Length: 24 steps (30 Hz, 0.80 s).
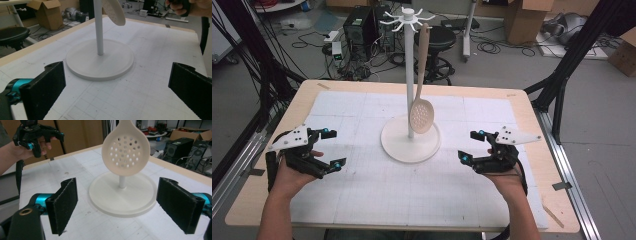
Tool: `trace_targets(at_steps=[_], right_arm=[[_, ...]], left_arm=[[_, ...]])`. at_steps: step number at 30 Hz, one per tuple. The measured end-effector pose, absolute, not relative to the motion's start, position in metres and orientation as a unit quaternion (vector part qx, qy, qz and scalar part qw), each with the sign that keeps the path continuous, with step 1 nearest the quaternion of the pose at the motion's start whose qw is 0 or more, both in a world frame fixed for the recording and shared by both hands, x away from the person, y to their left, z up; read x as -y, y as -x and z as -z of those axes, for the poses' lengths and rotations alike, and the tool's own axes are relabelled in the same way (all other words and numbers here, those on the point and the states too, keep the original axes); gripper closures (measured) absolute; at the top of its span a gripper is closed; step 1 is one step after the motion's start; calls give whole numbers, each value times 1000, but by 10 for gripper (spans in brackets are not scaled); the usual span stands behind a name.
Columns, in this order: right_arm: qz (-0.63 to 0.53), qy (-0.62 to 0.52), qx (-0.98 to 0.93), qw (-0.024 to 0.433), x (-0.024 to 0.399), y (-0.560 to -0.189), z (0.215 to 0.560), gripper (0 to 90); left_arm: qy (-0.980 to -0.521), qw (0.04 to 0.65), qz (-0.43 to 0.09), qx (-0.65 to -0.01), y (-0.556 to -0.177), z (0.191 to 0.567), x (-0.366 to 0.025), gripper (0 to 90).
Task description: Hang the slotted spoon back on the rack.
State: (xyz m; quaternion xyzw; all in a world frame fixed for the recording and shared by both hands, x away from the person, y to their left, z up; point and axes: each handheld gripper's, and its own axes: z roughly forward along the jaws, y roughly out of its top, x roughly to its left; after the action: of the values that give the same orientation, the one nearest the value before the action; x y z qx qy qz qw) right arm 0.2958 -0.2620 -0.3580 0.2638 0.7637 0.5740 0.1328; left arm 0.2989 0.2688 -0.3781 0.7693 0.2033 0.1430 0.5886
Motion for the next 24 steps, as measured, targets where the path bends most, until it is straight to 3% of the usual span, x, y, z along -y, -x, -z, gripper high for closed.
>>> trace_targets(at_steps=[14,17,24], right_arm=[[-564,-294,-760,134,271,-304,384,97],[-560,-300,-762,129,270,-306,387,6],[-552,-298,-768,129,268,-307,389,6]], left_arm=[[-770,588,-135,-206,-301,382,-267,16],[-771,587,-134,-207,-301,383,-267,17],[-774,586,-130,-204,-302,384,-263,16]])
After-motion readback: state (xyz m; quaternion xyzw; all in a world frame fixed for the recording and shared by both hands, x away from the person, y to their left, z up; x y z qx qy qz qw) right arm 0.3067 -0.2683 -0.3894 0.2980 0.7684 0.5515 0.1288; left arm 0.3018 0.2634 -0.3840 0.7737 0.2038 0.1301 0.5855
